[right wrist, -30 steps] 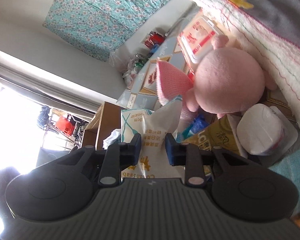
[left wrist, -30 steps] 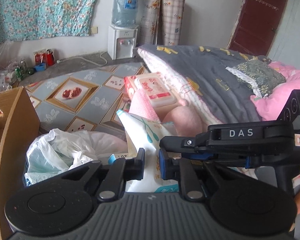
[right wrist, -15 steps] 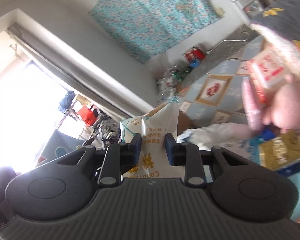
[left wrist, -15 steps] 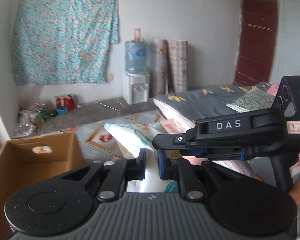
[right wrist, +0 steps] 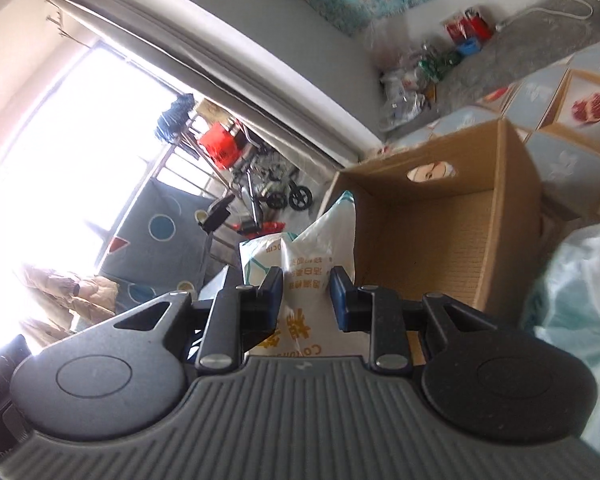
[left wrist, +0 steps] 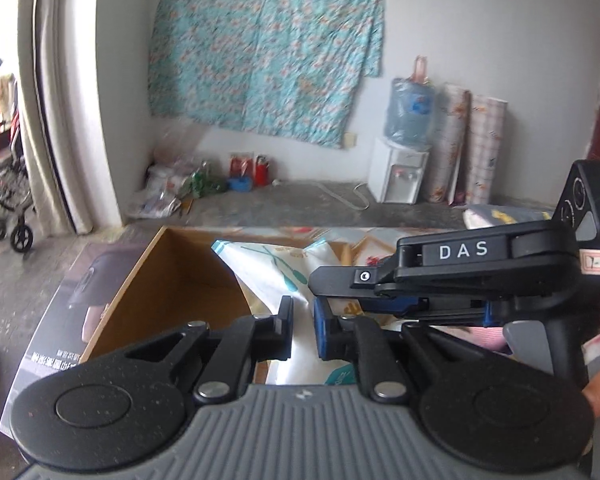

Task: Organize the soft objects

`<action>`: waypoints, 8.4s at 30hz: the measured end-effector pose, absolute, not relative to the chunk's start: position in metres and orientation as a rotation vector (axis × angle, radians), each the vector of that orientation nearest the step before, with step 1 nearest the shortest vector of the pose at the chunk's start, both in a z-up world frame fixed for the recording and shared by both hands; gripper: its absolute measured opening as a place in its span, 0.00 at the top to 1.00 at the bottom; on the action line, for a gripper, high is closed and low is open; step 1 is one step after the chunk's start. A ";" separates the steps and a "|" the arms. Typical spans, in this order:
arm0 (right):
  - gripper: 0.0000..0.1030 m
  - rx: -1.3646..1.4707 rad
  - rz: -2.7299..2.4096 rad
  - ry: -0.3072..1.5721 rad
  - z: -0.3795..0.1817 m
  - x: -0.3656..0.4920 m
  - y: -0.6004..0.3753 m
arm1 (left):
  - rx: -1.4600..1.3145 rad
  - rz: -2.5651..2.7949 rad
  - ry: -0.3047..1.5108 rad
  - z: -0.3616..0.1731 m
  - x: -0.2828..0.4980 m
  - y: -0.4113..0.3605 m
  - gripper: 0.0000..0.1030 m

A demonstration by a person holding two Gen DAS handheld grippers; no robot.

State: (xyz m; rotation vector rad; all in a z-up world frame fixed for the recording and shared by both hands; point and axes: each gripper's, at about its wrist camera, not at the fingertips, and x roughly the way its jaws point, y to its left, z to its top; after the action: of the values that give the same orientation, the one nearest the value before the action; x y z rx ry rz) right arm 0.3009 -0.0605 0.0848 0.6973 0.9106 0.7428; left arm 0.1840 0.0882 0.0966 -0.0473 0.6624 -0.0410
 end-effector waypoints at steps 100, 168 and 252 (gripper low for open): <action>0.51 0.616 0.473 0.860 0.021 0.318 -0.202 | 0.019 -0.052 1.215 -0.056 0.372 0.125 0.58; 0.54 0.875 0.271 1.048 -0.060 0.210 -0.338 | 0.064 -0.549 0.998 -0.021 0.156 -0.132 0.56; 0.51 0.526 0.683 0.997 0.040 0.380 -0.061 | -0.106 0.074 1.188 -0.075 0.384 0.191 0.52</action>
State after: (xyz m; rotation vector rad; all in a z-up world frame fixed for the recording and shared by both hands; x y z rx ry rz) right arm 0.3803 -0.0609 0.0397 0.5263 0.9971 0.6827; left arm 0.3845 0.1914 -0.0748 -0.1062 1.1877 0.0744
